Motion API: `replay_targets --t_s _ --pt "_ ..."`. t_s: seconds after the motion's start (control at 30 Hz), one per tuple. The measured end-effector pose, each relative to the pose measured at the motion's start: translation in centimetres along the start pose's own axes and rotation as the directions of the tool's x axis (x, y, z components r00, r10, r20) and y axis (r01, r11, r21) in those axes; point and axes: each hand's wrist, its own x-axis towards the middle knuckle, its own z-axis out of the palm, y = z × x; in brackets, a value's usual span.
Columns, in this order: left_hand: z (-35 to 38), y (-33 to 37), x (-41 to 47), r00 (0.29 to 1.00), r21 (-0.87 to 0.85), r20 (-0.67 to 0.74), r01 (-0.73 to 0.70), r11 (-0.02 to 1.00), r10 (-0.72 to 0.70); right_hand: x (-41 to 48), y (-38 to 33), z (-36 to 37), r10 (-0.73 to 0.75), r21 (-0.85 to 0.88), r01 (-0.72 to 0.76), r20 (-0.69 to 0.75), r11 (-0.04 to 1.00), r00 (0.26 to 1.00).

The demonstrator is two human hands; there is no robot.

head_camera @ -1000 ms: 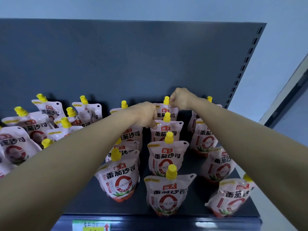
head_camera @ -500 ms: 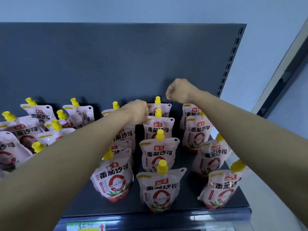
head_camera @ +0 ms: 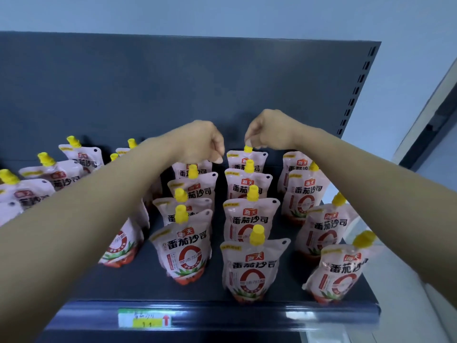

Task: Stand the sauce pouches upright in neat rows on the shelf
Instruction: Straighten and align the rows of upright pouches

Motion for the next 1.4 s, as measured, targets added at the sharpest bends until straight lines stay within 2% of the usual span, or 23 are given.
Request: replay_targets --t_s 0.07,0.17,0.3,0.43,0.57,0.8,1.13,1.4 --pt "-1.0 -0.7 -2.0 1.0 -0.039 -0.031 -0.006 0.999 0.005 -0.2 -1.4 0.5 -0.036 0.021 0.034 0.09 0.999 0.995" --pt "-1.8 -2.4 -4.8 0.999 -0.212 -0.045 0.0 0.977 -0.01 -0.4 -3.8 1.8 -0.08 0.107 0.051 0.285 0.993 0.955" --pt "-1.8 -3.8 -8.4 0.996 -0.345 0.084 0.042 0.937 -0.014 -0.2 -6.7 4.1 -0.093 0.081 0.062 0.48 0.995 0.872" --pt "-0.8 -5.2 -10.5 0.976 -0.365 0.214 0.117 0.924 -0.039 0.0 -8.5 6.3 -0.069 0.052 0.048 0.572 0.998 0.817" --pt "2.4 -5.5 -11.5 0.945 -0.219 0.325 0.126 0.967 -0.049 -0.3 -9.6 7.9 -0.056 -0.066 0.114 0.572 0.991 0.818" --pt "3.5 -6.0 -12.4 0.968 -0.18 0.25 0.059 0.982 -0.013 -0.5 -10.8 9.6 0.005 -0.337 0.196 0.514 0.921 0.858" --pt "2.6 -7.3 -13.8 0.938 -0.191 0.342 0.011 0.982 0.056 -0.1 -11.3 10.4 0.013 -0.38 0.183 0.458 0.907 0.889" --pt "2.8 -7.9 -13.7 0.955 -0.235 0.289 -0.004 0.972 0.074 -0.1 -11.5 11.1 0.001 -0.364 0.165 0.414 0.917 0.91"
